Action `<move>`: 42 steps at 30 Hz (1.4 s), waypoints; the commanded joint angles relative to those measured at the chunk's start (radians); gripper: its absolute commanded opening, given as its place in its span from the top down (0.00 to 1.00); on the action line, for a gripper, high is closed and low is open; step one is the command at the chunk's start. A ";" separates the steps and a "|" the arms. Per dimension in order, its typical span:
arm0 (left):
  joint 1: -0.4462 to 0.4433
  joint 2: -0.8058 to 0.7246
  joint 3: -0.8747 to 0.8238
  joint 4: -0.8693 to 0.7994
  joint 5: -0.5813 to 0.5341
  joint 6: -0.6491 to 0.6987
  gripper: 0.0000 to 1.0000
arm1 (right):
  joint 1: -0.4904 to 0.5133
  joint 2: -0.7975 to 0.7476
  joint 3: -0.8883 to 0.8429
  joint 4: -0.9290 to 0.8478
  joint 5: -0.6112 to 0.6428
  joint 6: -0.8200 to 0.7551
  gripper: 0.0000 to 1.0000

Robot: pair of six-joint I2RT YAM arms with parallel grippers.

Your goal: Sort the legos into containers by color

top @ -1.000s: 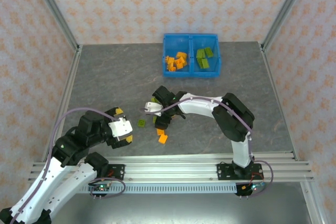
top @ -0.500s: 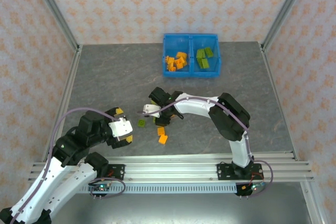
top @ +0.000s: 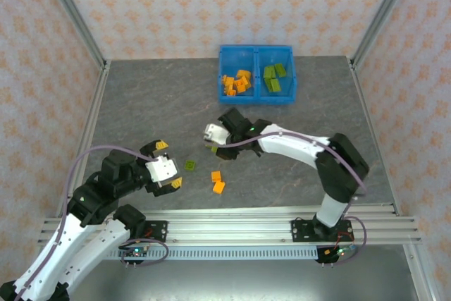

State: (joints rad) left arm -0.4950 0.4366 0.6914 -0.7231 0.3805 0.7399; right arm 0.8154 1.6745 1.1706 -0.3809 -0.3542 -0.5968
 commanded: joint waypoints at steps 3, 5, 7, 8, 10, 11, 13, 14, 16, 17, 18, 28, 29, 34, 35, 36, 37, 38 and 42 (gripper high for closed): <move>0.004 0.008 -0.005 0.236 0.097 -0.125 0.00 | -0.128 -0.163 -0.049 0.188 0.002 0.227 0.82; 0.003 0.020 -0.021 0.359 0.109 -0.195 0.00 | -0.195 -0.189 -0.050 0.250 0.057 0.308 0.82; 0.004 0.046 -0.031 0.467 0.118 -0.272 0.00 | -0.271 -0.183 -0.031 0.299 0.145 0.389 0.81; 0.003 0.060 -0.032 0.494 0.124 -0.295 0.00 | -0.304 -0.168 -0.011 0.304 0.180 0.413 0.81; 0.001 0.097 -0.016 0.506 0.148 -0.311 0.00 | -0.381 -0.099 0.064 0.289 0.251 0.469 0.81; 0.003 0.113 -0.006 0.496 0.154 -0.313 0.00 | -0.411 -0.060 0.101 0.280 0.270 0.500 0.81; 0.002 0.144 0.022 0.463 0.168 -0.318 0.00 | -0.490 0.047 0.211 0.249 0.286 0.558 0.81; 0.002 0.155 0.035 0.443 0.178 -0.316 0.00 | -0.515 0.101 0.269 0.228 0.283 0.572 0.81; 0.002 0.182 0.067 0.384 0.211 -0.309 0.00 | -0.548 0.235 0.424 0.163 0.281 0.578 0.81; 0.001 0.192 0.079 0.360 0.221 -0.312 0.00 | -0.558 0.297 0.493 0.131 0.281 0.583 0.81; 0.000 0.204 0.093 0.334 0.225 -0.316 0.00 | -0.566 0.361 0.572 0.094 0.278 0.596 0.81; -0.001 0.256 0.141 0.241 0.140 -0.425 0.00 | -0.598 0.775 1.148 -0.209 0.257 0.719 0.60; -0.001 0.267 0.148 0.236 0.125 -0.450 0.00 | -0.598 0.778 1.166 -0.223 0.261 0.722 0.53; -0.002 0.365 0.177 0.249 0.056 -0.667 0.00 | -0.599 0.678 1.112 -0.208 0.288 0.711 0.47; -0.001 0.388 0.182 0.258 0.035 -0.728 0.00 | -0.599 0.652 1.086 -0.198 0.288 0.707 0.46; -0.001 0.423 0.192 0.266 0.004 -0.805 0.00 | -0.599 0.621 1.059 -0.186 0.280 0.706 0.46; -0.001 0.460 0.205 0.268 -0.041 -0.893 0.00 | -0.599 0.583 1.018 -0.177 0.266 0.707 0.46; -0.001 0.494 0.218 0.262 -0.089 -0.973 0.01 | -0.599 0.546 0.981 -0.170 0.257 0.714 0.46; -0.008 0.653 0.242 0.246 -0.277 -1.262 0.10 | -0.598 0.273 0.631 -0.025 0.158 0.807 0.46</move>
State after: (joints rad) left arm -0.4957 1.0206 0.9081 -0.4652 0.2901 -0.2176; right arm 0.2195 2.1517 1.9568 -0.5007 -0.1299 0.1356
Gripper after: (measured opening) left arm 0.901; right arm 0.543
